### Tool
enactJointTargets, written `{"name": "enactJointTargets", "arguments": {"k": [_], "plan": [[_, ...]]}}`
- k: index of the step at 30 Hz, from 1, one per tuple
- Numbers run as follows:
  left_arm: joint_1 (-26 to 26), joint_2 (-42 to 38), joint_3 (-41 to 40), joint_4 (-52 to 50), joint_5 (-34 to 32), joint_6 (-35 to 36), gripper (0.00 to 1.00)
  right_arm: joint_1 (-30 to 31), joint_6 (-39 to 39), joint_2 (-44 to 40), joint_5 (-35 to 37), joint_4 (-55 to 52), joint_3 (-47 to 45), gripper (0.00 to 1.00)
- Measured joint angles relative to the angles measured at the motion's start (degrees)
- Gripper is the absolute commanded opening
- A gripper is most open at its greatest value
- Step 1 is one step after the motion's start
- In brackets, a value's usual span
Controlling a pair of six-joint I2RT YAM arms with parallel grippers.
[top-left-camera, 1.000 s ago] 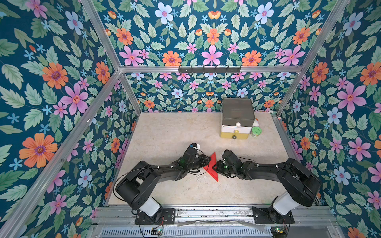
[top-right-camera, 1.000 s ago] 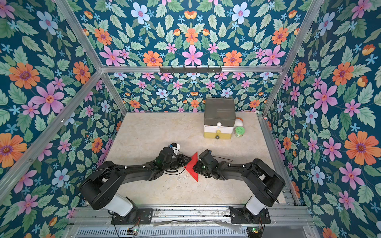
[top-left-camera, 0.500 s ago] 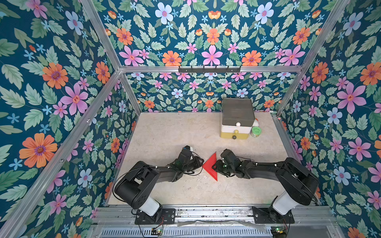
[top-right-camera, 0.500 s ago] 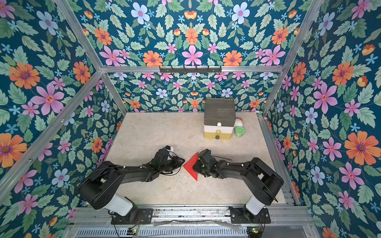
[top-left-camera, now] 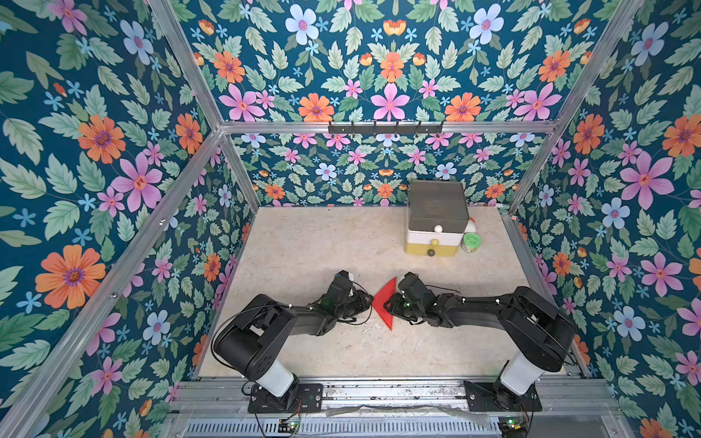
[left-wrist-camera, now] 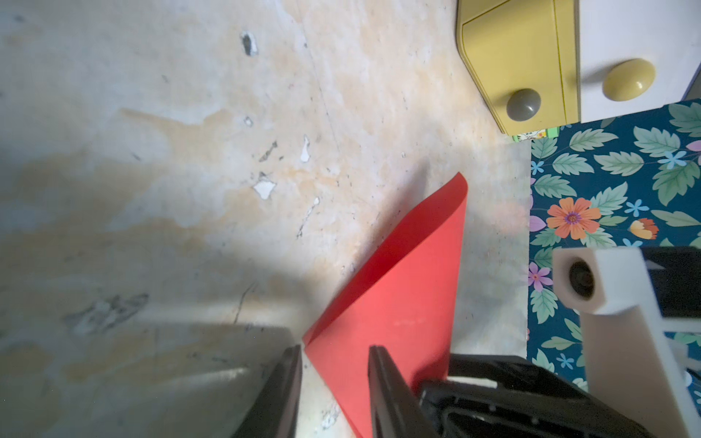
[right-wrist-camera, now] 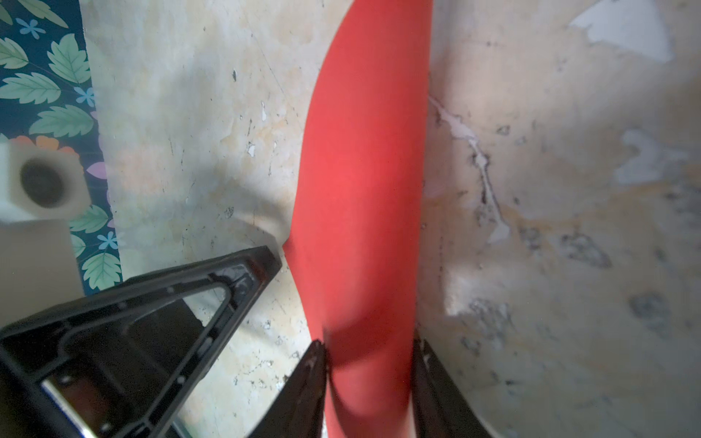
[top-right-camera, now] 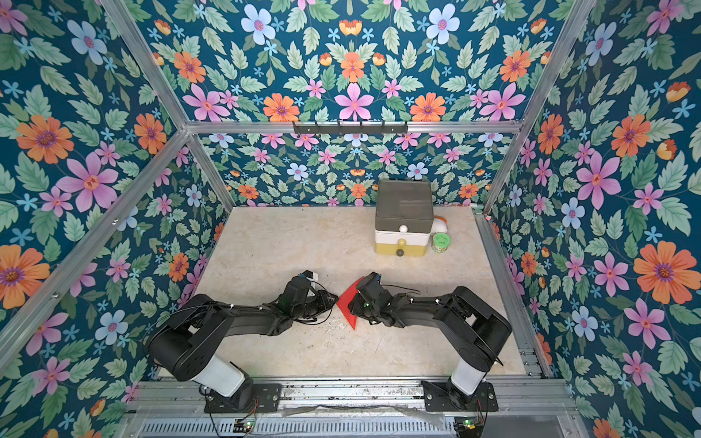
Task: Fold the square paper diagonally
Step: Fold the paper at the center of the board.
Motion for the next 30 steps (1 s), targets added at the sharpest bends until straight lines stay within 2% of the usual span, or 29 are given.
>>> {"name": "enactJointTargets", "arguments": {"k": [12,30], "plan": [[1.22,-3.13,-0.37,-0.79,0.09,0.00,0.36,-0.37,1.36,1.55,0.17,0.09,1.60,0.43],[2.08,-2.51,-0.22,-1.01,0.50,0.20,0.35,-0.35,0.09,1.92,0.17,0.02,1.97,0.43]]}}
